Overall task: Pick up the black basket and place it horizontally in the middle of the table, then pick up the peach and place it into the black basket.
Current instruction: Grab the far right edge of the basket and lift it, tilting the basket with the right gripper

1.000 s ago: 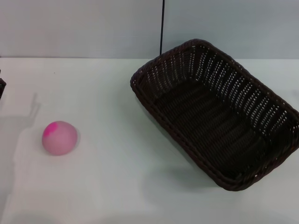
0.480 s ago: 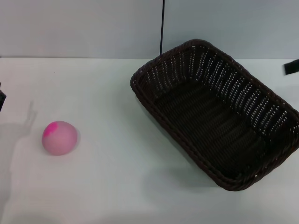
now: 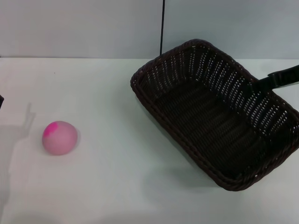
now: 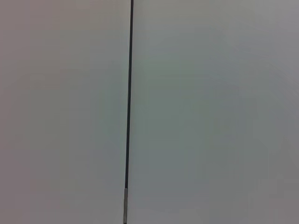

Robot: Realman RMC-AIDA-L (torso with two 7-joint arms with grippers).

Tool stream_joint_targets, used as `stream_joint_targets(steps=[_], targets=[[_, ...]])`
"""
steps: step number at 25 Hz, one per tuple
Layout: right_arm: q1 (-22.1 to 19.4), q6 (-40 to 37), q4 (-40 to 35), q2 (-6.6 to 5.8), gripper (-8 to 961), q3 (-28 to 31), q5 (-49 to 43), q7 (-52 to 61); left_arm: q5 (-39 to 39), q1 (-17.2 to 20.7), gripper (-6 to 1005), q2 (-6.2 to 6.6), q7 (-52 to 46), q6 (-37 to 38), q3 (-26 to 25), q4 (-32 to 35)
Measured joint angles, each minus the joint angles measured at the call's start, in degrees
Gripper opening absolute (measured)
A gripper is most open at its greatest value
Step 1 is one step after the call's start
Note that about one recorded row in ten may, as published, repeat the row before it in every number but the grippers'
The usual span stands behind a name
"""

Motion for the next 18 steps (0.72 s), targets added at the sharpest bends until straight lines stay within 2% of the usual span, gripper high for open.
stream_joint_targets(steps=[4,11,18], targets=[[0.5,3.2,2.4,0.62,696,-0.3,0.0,-0.2,0.0,-0.2,823,0.00,0.0,-0.3,0.0,0.0],[2.0,6.4,7.4,0.72,695,-0.4,-0.1,-2.2,0.0,-0.6,821,0.00,0.0,-0.5,0.0,0.0],[2.3,7.5,8.1,0.73,680,-0.5,-0.1,-3.0,0.0,-0.6,818,0.00,0.0,-0.4,0.0,0.0]])
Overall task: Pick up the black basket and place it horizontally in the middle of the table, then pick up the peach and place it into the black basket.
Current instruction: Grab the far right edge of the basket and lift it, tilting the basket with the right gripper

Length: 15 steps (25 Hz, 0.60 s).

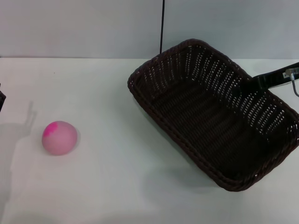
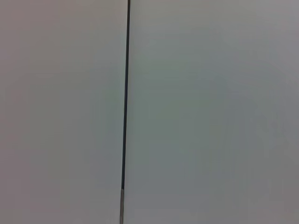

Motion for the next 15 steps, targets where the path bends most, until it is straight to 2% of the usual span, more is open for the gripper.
stream_joint_targets(steps=[2,13,15], targets=[[0.1,0.2,0.2,0.00,671,-0.3,0.0,-0.1,0.0,0.0,818,0.00,0.0,0.1,0.0,0.0],[-0.3,1.4,0.1,0.36,262,-1.2,0.0,-1.6,0.0,0.0,814,0.00,0.0,0.4,-0.1,0.0],[-0.3,1.5,0.0,0.49,239,-1.2,0.0,-1.9,0.0,0.2,813,0.00,0.0,0.4,-0.1,0.0]])
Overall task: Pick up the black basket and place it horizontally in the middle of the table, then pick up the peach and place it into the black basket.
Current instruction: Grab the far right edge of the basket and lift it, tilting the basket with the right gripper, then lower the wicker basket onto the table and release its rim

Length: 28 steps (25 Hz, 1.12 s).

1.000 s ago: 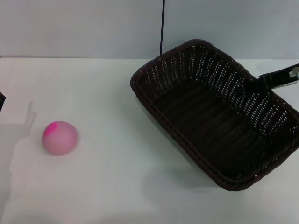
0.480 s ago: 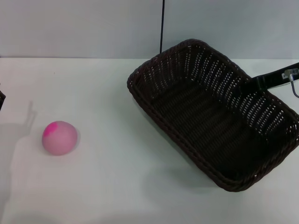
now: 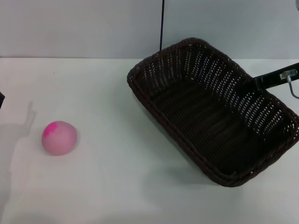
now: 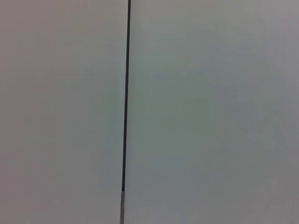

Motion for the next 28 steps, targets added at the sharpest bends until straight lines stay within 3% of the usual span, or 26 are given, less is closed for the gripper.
stream_joint_targets(steps=[9,20,28], targets=[[0.7,-4.3,-6.8,0.53,180,-3.0,0.1,-9.1,0.0,1.3,810,0.00,0.0,0.8,0.0,0.0],[5.8,-11.7,-8.1,-0.16,158,-6.3,-0.6,-28.8,0.0,2.5,807,0.00,0.1,2.4,0.0,0.0],[7.2,-12.0,-9.7,0.43,159,-13.1,-1.6,-41.5,0.0,5.4,804,-0.03,0.6,5.0,1.6,-2.4]])
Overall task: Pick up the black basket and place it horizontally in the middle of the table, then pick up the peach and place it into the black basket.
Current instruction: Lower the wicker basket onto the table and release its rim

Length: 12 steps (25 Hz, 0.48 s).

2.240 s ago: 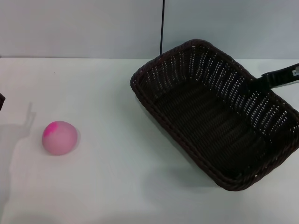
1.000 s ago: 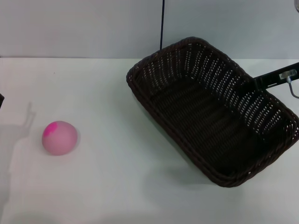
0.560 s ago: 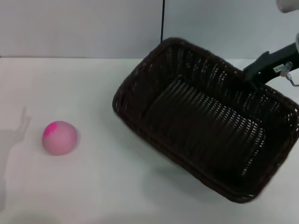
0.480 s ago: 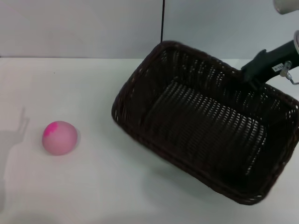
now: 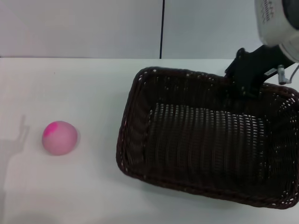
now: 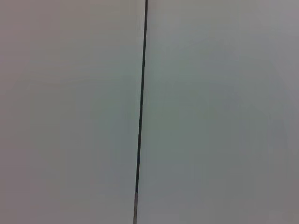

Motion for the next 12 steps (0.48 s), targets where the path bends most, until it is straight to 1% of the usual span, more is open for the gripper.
stream_joint_targets(steps=[1,3,5,8,9,10,11,12], targets=[[0.0,0.0,0.0,0.00,159,0.0,0.0,0.0,0.0,0.0,804,0.00,0.0,0.0,0.0,0.0],[0.0,1.7,0.1,0.13,159,-2.0,-0.3,-0.8,0.0,0.5,803,-0.03,0.0,0.5,0.6,-1.1],[0.1,5.4,1.5,0.21,159,-4.0,-0.5,-1.6,0.0,0.6,803,-0.04,0.0,0.6,1.0,-1.2],[0.4,6.8,3.1,0.26,159,-4.1,-0.4,-2.3,0.0,0.7,802,-0.05,0.1,0.9,2.0,-1.8],[0.7,7.5,3.9,0.38,159,-4.2,-0.4,-2.8,0.0,0.7,801,-0.05,0.1,0.9,2.1,-1.8],[0.9,8.7,5.0,0.79,159,-4.3,-0.3,-4.0,0.0,0.8,801,-0.05,0.1,0.9,2.2,-1.9],[0.9,8.7,5.0,0.79,158,-4.3,-0.3,-4.0,0.0,0.8,801,-0.05,0.1,0.9,2.2,-1.9],[0.9,9.5,5.4,1.14,158,-4.6,-0.4,-4.6,0.0,0.8,800,-0.05,0.1,0.9,2.2,-1.9]])
